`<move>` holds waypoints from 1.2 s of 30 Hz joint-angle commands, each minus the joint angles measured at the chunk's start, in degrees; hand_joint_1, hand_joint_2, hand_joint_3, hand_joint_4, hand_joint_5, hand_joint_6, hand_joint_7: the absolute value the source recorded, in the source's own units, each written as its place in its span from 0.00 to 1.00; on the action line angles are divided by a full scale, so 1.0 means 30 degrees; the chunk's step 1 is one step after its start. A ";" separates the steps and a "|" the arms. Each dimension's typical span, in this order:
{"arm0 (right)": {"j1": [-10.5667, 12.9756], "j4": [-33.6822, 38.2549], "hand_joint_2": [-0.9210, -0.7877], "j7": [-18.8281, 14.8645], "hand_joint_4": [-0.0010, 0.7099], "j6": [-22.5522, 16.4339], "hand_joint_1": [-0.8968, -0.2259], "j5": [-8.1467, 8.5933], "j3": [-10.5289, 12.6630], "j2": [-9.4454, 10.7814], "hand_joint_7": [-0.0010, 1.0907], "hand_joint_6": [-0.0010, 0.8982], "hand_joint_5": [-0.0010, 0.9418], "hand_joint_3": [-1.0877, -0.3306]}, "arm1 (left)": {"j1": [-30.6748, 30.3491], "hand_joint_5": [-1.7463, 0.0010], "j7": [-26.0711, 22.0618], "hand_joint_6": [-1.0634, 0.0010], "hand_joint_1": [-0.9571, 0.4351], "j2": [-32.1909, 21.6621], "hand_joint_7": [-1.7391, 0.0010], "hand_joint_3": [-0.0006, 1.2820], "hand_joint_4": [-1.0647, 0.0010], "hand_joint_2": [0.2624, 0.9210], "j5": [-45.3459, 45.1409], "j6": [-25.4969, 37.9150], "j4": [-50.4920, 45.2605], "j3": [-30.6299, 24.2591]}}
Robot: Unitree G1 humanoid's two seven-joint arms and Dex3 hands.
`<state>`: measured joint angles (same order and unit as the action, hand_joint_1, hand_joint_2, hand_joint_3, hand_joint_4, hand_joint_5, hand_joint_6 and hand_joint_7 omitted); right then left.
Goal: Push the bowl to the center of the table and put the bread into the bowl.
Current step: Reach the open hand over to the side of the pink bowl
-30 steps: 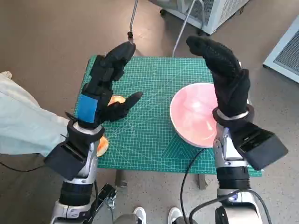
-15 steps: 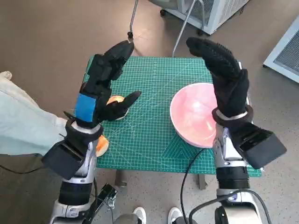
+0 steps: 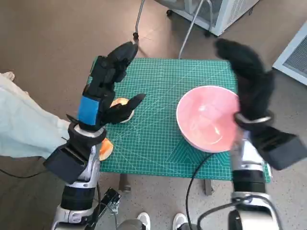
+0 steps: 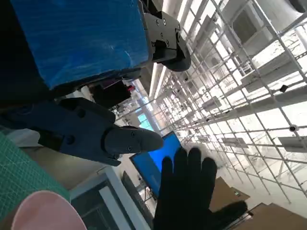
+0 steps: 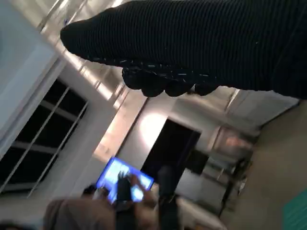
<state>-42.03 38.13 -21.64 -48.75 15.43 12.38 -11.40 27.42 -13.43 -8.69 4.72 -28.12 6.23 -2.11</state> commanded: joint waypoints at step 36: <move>0.0981 1.1595 0.00 0.5587 0.35 0.1489 0.52 -0.1533 0.2987 0.0181 0.58 0.06 0.00 0.18 | -0.0285 1.00 0.0423 0.83 0.42 -0.0061 0.68 0.23 0.72 1.00 -0.0145 -0.0309 0.0218 -0.0140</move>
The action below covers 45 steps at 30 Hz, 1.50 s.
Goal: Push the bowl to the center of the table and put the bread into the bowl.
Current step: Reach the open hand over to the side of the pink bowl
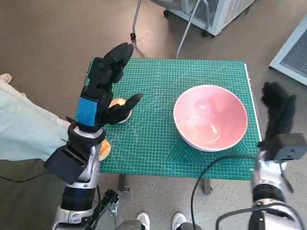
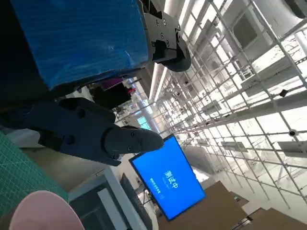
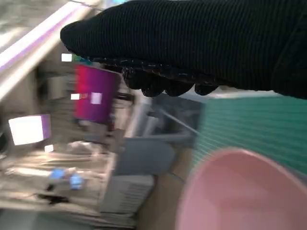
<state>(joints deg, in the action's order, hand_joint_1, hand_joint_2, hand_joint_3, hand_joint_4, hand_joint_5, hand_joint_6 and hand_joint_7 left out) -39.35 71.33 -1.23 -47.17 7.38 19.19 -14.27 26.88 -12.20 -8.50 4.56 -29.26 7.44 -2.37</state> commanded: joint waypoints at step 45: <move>-0.5043 0.1474 0.00 -0.0784 0.42 0.4932 0.50 0.2278 0.2503 0.5051 0.67 0.20 0.02 0.29 | -0.1382 1.00 -0.0159 0.78 0.40 -0.1142 0.73 0.23 0.70 1.00 -0.0020 0.1021 -0.1709 -0.0579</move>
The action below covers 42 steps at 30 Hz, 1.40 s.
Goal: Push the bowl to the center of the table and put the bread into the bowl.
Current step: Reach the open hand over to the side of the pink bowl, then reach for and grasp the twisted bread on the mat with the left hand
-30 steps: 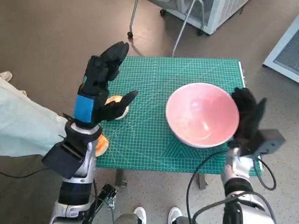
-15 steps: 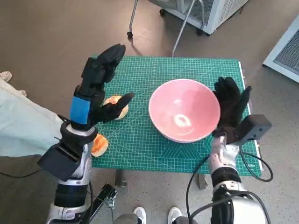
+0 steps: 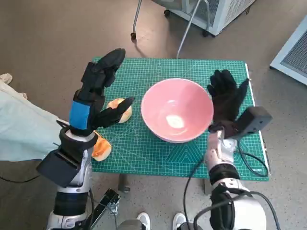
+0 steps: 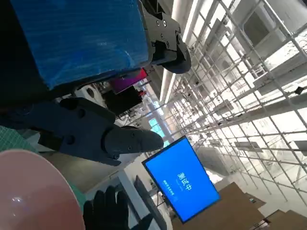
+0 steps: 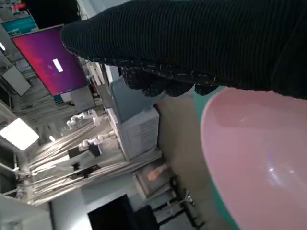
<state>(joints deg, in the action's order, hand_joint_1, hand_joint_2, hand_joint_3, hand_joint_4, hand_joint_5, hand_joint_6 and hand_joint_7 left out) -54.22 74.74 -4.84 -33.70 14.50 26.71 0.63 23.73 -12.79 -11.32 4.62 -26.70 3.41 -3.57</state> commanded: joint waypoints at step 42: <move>0.2486 -1.2906 0.00 -0.8136 0.44 -0.4109 0.30 0.0583 -0.6024 -0.1873 0.88 0.01 0.01 0.40 | -0.3306 1.00 -1.0611 0.63 0.55 -1.4867 0.98 0.00 0.75 0.88 -0.1123 0.7144 -0.4902 -0.2400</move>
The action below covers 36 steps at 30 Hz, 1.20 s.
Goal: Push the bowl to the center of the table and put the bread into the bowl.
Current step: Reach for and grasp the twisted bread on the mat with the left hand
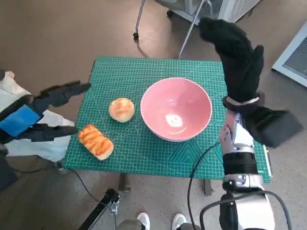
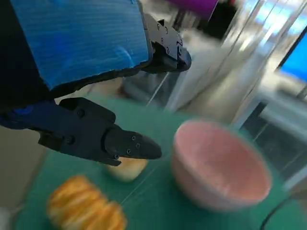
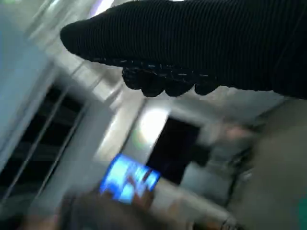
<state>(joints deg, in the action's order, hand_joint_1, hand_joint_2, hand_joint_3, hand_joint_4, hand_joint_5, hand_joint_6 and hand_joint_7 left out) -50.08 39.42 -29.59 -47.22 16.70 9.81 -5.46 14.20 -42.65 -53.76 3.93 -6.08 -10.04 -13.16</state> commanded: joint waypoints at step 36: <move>0.2212 -0.3070 0.00 0.0428 0.47 0.1615 0.29 0.0109 -0.1202 0.0242 0.92 0.00 0.02 0.39 | 0.3911 1.00 -0.2520 0.69 0.68 0.1068 1.00 0.00 0.86 0.78 -0.8927 -0.0421 0.5802 0.9958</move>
<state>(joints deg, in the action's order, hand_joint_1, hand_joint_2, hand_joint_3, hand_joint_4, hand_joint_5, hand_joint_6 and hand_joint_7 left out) -44.91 30.18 -27.98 -43.13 16.73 6.26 -4.85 24.46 -51.64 -51.81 -20.49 -6.28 4.73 15.10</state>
